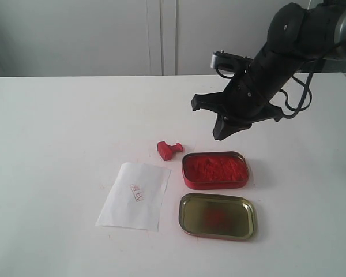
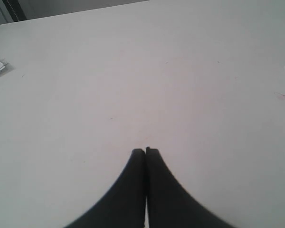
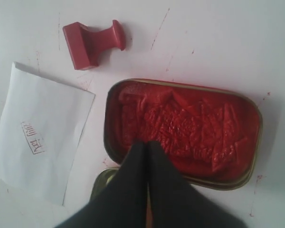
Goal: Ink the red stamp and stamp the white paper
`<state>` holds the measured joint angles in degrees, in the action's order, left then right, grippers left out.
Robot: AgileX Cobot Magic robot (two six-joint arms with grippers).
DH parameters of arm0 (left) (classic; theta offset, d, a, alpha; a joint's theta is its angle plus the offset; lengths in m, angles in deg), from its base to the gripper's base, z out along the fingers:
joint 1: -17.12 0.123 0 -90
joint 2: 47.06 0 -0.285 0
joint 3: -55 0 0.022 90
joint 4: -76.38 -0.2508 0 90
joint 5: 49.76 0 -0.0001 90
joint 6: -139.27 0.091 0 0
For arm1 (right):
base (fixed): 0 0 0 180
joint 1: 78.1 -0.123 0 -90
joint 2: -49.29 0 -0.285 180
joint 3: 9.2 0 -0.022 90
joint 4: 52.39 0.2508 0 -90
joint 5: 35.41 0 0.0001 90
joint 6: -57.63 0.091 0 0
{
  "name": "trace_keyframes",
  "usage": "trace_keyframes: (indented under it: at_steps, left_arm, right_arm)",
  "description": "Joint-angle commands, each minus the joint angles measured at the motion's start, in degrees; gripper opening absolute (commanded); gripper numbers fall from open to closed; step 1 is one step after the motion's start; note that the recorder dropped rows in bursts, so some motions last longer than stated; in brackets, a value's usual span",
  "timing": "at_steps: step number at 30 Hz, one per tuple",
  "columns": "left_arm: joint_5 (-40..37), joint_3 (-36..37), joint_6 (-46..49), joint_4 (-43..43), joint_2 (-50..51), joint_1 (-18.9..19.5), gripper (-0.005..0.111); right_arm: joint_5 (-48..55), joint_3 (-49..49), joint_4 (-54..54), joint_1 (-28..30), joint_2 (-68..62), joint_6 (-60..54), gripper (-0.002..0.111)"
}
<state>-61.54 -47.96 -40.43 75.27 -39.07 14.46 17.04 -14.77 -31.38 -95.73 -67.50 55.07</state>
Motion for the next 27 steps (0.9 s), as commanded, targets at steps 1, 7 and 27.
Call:
trace_keyframes:
  at_steps: [1,7,27]
  left_arm:
    - [0.21,0.19,0.16,0.15,-0.20,0.20,0.000]
    - [0.21,0.19,0.16,0.15,-0.20,0.20,0.000]
    - [0.21,0.19,0.16,0.15,-0.20,0.20,0.000]
  right_arm:
    - [1.22,0.19,-1.32,0.46,0.59,0.79,0.000]
    - [4.81,0.19,-10.61,0.46,0.59,6.88,0.000]
    - [9.20,1.87,-14.44,4.90,5.71,7.84,0.000]
